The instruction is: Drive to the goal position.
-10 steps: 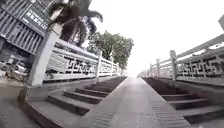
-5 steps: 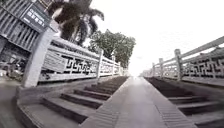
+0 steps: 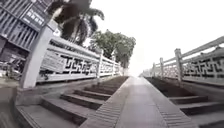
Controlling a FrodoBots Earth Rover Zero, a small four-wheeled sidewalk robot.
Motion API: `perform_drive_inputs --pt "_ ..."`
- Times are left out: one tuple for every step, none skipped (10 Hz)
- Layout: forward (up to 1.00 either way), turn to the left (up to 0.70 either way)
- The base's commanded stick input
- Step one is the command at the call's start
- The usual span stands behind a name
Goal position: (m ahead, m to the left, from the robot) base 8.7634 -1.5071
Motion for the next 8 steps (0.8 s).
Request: perform_drive_inputs --pt "0.0 0.0" --pt "0.0 0.0" --pt "0.0 0.0" --pt "0.11 0.0" --pt "0.37 0.0" --pt "0.45 -0.11" --pt "0.45 -0.27" --pt "0.45 -0.27"
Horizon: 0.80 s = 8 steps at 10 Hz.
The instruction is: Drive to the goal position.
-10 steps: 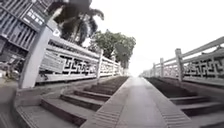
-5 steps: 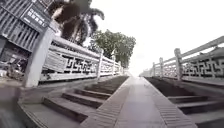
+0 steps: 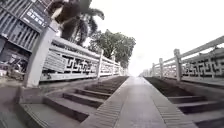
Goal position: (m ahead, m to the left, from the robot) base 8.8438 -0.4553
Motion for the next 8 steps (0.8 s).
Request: perform_drive_inputs --pt "0.45 -0.27" --pt "0.45 -0.27" --pt "0.45 -0.27" --pt "0.45 -0.27" --pt "0.45 -0.27" --pt "0.45 -0.27" --pt "0.45 -0.27" --pt "0.45 -0.27"
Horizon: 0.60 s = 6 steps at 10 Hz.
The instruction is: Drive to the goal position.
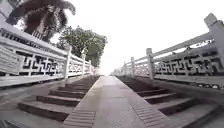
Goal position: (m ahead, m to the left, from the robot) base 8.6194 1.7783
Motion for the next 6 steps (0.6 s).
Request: perform_drive_inputs --pt "0.45 -0.27" --pt "0.45 -0.27" --pt "0.45 -0.27" --pt "0.45 -0.27" --pt "0.45 -0.27" --pt "0.45 -0.02"
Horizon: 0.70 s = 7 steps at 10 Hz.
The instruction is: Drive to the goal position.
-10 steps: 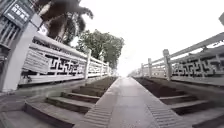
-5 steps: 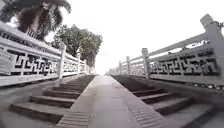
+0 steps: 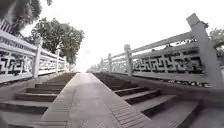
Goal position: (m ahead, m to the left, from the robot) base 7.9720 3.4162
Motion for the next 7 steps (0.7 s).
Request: perform_drive_inputs --pt "0.45 0.0" --pt "0.45 0.0" --pt "0.05 0.0" --pt "0.0 0.0" --pt "0.0 0.0" --pt "0.0 0.0" --pt "0.0 0.0"
